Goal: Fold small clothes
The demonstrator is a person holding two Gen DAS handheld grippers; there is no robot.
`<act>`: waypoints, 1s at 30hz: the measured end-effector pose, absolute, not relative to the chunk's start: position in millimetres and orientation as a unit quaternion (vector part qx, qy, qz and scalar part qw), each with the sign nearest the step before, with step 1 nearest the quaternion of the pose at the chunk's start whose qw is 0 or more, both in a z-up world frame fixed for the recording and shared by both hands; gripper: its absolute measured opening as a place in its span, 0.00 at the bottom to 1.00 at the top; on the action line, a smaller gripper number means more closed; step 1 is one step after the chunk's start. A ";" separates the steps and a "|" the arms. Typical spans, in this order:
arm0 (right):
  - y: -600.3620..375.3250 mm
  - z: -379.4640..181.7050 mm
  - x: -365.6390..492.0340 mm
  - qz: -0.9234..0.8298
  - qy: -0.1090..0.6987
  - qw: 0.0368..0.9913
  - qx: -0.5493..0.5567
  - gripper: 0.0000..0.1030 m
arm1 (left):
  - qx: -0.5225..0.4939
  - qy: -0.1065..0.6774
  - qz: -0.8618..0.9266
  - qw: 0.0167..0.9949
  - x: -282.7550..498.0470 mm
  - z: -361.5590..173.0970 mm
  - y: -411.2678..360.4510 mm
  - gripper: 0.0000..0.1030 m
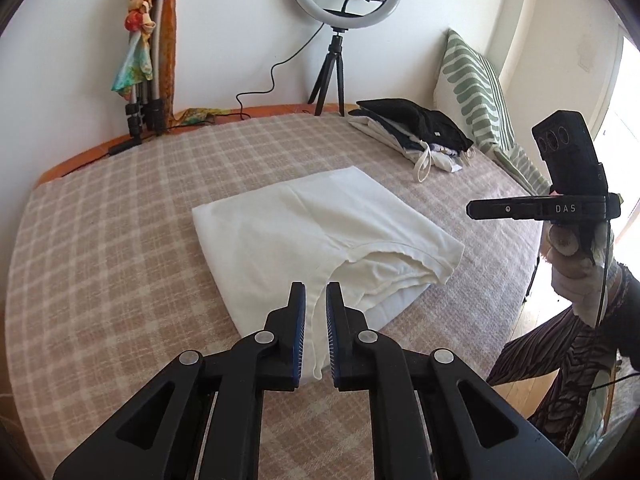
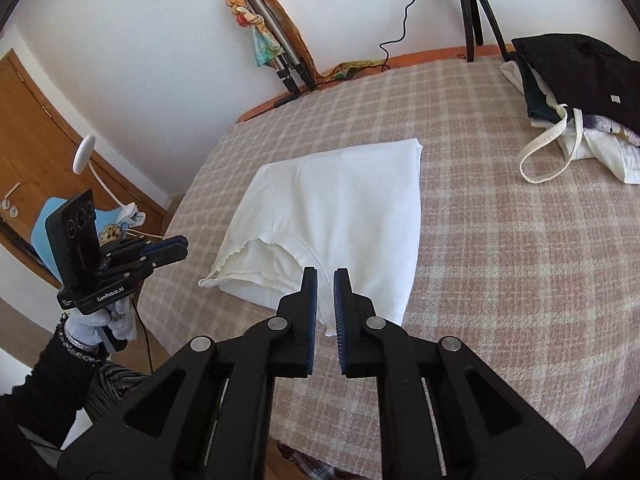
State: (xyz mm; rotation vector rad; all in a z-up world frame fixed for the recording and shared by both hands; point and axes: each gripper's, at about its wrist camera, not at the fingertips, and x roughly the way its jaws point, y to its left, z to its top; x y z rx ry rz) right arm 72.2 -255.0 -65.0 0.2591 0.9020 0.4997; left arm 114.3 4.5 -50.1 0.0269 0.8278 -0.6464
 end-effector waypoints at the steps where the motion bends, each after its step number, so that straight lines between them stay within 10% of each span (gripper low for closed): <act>1: -248.2 -66.0 79.1 0.234 0.427 0.866 0.112 0.09 | 0.005 0.400 -0.311 0.862 123.5 -52.6 -0.3 0.09; 17: -278.3 -122.2 131.3 0.139 0.503 0.846 0.105 0.22 | 0.028 0.483 -0.317 0.816 130.1 -109.5 -17.6 0.09; 22: -312.3 -112.8 112.5 0.143 0.486 0.845 0.168 0.45 | -0.014 0.467 -0.290 0.835 128.3 -94.7 16.2 0.53; 30: -314.6 -128.2 97.4 0.164 0.507 0.824 0.191 0.51 | -0.170 0.482 -0.225 0.830 176.4 -99.8 65.0 0.57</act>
